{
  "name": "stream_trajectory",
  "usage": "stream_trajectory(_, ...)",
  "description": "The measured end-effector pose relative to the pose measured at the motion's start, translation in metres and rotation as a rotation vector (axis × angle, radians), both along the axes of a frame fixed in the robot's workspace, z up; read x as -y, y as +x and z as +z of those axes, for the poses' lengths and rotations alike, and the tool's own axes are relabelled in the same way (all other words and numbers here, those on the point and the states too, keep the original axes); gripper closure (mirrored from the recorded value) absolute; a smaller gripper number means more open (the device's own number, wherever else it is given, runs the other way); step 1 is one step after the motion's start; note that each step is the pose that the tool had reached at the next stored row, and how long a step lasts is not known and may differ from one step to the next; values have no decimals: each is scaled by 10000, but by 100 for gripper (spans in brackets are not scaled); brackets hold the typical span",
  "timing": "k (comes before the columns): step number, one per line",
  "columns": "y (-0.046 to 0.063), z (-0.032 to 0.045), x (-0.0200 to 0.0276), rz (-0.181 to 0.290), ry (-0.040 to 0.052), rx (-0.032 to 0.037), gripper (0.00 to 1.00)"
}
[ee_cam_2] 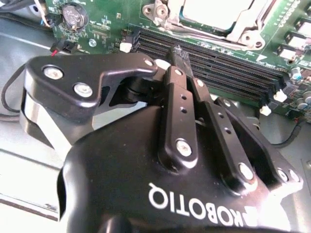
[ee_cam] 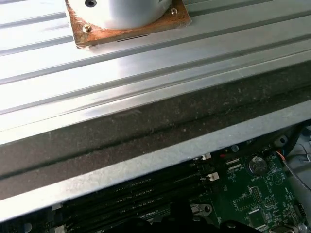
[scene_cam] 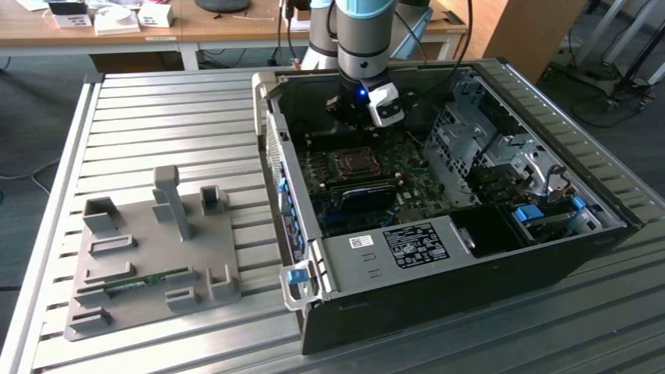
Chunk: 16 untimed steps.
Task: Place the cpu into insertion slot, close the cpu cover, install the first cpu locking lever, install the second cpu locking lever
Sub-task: 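Install the first cpu locking lever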
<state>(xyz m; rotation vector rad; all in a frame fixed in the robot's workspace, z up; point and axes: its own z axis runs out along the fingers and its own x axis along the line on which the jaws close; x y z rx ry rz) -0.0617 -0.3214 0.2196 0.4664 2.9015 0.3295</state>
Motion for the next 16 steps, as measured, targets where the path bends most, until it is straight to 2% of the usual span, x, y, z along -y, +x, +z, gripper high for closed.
stream_trajectory(1, 0, 1, 0, -3, -64, -7, 89)
stream_trajectory(3, 0, 1, 0, 0, -389, -99, 89)
stream_trajectory(4, 0, 0, 0, 1, -546, -173, 89)
stream_trajectory(8, 3, 0, 0, 27, -1243, -558, 89)
stream_trajectory(9, 3, 0, 0, 44, -1375, -657, 89)
stream_trajectory(10, 4, 0, 0, 60, -1451, -737, 89)
stream_trajectory(11, 4, 0, 0, 67, -1462, -760, 89)
stream_trajectory(16, 8, -1, -1, 73, -1470, -774, 89)
